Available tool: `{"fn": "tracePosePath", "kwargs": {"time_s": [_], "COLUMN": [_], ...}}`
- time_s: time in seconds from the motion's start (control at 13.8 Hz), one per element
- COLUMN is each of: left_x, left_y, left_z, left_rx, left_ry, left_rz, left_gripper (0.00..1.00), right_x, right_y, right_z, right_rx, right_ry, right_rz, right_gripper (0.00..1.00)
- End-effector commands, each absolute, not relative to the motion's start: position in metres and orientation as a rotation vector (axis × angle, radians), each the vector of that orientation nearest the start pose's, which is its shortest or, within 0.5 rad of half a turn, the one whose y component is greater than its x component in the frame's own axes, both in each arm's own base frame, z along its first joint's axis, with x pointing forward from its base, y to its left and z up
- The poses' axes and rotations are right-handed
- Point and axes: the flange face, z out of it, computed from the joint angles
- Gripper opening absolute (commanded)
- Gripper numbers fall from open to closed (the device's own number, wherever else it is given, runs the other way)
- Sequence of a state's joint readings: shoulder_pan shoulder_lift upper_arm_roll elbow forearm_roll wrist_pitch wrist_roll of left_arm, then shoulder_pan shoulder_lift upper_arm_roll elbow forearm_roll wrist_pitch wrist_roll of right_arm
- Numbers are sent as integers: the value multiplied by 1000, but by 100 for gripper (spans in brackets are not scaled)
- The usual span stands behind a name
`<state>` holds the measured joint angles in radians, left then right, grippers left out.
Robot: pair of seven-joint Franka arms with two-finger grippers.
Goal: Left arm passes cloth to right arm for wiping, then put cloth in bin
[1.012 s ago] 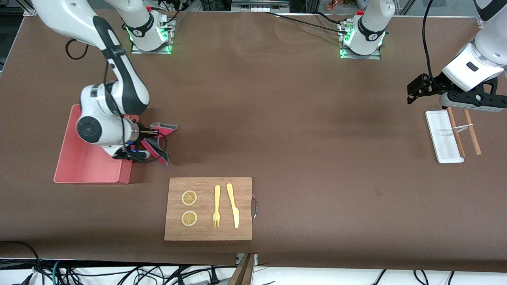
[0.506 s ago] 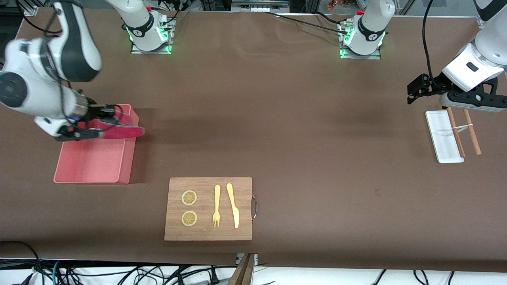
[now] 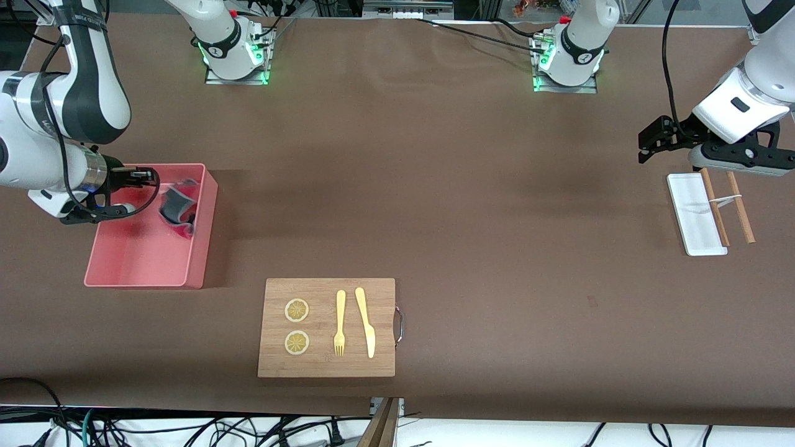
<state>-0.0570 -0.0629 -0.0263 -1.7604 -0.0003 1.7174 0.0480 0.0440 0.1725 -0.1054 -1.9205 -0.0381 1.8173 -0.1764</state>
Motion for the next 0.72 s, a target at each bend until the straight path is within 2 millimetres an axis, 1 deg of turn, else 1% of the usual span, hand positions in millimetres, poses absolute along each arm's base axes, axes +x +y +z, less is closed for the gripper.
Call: {"fn": "tracePosePath", "kwargs": {"time_s": [0.0,0.07,0.29,0.51,0.65], "left_x": [542,542,542,542,542], "left_y": [-46,-46,-46,-45,-45], "left_z": [585,585,585,585,585], "left_rx": [-3141,-3139,-3141,-3141,-3141], "left_ry": [194,196,196,194,194], "left_rz": [-36,-36,-36,-36,-31], "left_gripper": [100,100,100,100,100], "right_x": [557,553,544,538,532], "right_y": [-39,-36,-15,-2,8], "right_z": [429,443,497,550,579], "right_rx": [-3138,-3141,-3160,-3150,-3115], "right_ry": [-200,-199,-158,-137,-136], "right_rz": [343,321,208,215,246], "right_gripper": [100,100,100,100,100]}}
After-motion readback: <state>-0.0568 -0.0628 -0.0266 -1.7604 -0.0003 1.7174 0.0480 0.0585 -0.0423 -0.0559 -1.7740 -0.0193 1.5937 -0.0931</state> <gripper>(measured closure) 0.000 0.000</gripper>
